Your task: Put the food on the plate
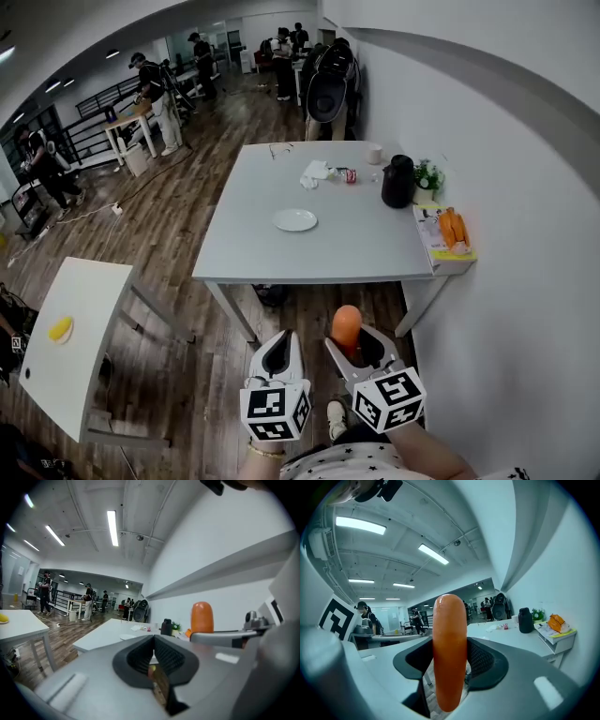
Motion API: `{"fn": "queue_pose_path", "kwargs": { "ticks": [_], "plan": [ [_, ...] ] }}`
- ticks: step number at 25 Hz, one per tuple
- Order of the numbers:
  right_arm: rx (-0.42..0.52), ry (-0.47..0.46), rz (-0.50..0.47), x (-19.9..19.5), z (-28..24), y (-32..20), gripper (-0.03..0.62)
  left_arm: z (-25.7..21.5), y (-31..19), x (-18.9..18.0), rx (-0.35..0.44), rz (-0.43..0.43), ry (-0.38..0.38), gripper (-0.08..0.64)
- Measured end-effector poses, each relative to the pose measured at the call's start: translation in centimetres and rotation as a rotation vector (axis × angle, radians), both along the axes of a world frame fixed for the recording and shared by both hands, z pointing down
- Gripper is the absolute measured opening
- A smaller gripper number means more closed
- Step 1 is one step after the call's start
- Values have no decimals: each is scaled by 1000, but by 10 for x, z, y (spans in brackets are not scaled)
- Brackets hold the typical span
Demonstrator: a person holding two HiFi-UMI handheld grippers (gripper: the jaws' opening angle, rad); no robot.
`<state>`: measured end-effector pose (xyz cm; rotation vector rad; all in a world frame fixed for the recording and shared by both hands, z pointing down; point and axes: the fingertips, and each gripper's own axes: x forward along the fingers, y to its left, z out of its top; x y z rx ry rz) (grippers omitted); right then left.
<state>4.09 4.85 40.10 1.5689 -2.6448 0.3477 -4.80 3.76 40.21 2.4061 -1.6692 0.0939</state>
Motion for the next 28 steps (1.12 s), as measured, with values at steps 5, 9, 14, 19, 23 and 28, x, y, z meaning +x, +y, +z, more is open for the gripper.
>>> {"fn": "queue_pose_path", "kwargs": {
  "ticks": [5, 9, 14, 19, 23, 28],
  "plan": [
    [8, 7, -47, 6, -5, -71, 219, -7, -71, 11, 17, -32, -18, 8],
    [7, 18, -89, 10, -1, -118, 219, -2, -119, 18, 12, -56, -17, 8],
    [1, 20, -125, 11, 6, -161, 219, 5, -161, 19, 12, -93, -15, 8],
    [-21, 20, -150, 10, 14, -196, 219, 13, -190, 13, -9, -128, -11, 8],
    [-33, 19, -159, 9, 21, -228, 219, 24, -216, 8, -22, -143, -29, 8],
    [-57, 40, -162, 8, 38, -283, 219, 41, -268, -7, -42, -157, -39, 8]
  ]
}}
